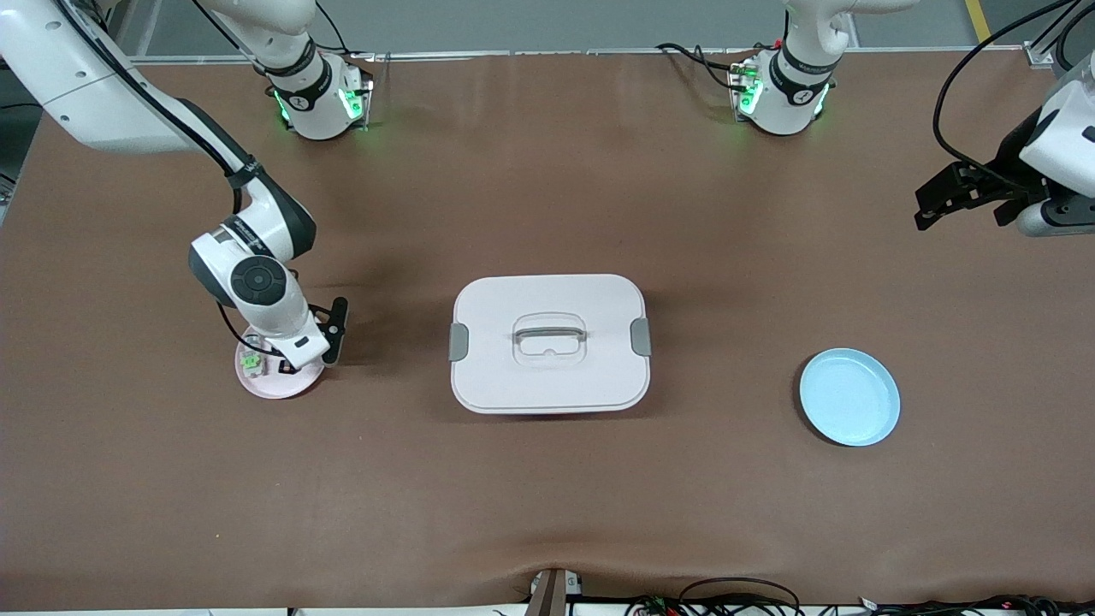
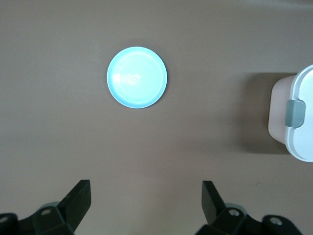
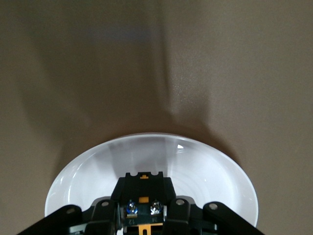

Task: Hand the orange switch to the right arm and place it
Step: 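Lower the switch onto the pink plate and open the right gripper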

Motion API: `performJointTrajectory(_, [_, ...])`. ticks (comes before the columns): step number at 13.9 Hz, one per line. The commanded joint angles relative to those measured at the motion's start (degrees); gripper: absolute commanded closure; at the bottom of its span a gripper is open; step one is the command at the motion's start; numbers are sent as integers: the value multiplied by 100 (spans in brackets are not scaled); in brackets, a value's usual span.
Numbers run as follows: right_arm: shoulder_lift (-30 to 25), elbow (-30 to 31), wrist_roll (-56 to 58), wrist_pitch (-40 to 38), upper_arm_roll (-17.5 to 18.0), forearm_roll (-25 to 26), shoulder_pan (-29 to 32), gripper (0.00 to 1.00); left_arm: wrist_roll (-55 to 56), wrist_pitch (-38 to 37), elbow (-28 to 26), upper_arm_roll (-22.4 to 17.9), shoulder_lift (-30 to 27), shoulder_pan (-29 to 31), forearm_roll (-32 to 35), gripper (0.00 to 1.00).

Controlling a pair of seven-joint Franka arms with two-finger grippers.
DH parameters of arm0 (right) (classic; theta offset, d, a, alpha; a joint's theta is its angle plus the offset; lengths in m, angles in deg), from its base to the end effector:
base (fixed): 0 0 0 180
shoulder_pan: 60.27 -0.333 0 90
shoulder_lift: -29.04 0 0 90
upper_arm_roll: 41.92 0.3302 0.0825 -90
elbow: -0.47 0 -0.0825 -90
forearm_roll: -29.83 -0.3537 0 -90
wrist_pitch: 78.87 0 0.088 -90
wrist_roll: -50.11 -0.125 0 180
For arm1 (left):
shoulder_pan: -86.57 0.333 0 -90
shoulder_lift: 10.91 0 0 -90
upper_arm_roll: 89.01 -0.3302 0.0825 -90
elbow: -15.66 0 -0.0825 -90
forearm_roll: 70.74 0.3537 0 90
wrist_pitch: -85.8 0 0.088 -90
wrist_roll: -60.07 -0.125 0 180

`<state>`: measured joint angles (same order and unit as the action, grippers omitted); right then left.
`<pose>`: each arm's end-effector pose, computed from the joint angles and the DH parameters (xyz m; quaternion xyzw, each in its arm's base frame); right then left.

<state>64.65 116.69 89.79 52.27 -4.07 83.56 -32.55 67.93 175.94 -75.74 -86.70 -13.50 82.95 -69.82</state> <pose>0.5643 0.0656 0.1977 0.7236 0.6752 -0.0880 0.1129 0.5077 -0.0513 0.6335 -0.9997 -0.0169 -0.0126 0.0075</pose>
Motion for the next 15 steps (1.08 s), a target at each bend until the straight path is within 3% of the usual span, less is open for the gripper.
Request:
performJointTrajectory(1, [139,-65,-321,26,-41,426,-47,100,-109,82,-309,102,-346,-6,-92,0])
performJointTrajectory(2, [139,-73,-434,52,-58,436,-39,100,-65,82,-387,155,-382,11,-92,0])
performJointTrajectory(3, [139,-73,-557,44,-59,436,-56,18,-65,82,-362,164,-382,29,-92,0])
performJointTrajectory(4, [139,-91,-602,17,-59,427,-47,0,-73,82,-353,164,-373,29,-92,0])
performJointTrajectory(9, [43,-109,-664,-35,-6,392,-21,0,-240,47,7,164,-101,-24,-31,0])
performJointTrajectory(12, [-351,-82,-716,-185,178,173,49,0,-319,-189,69,182,-83,-33,-83,0])
performJointTrajectory(15, [-975,-117,-962,-710,266,-983,58,0,-504,-287,60,340,-109,-24,-92,0])
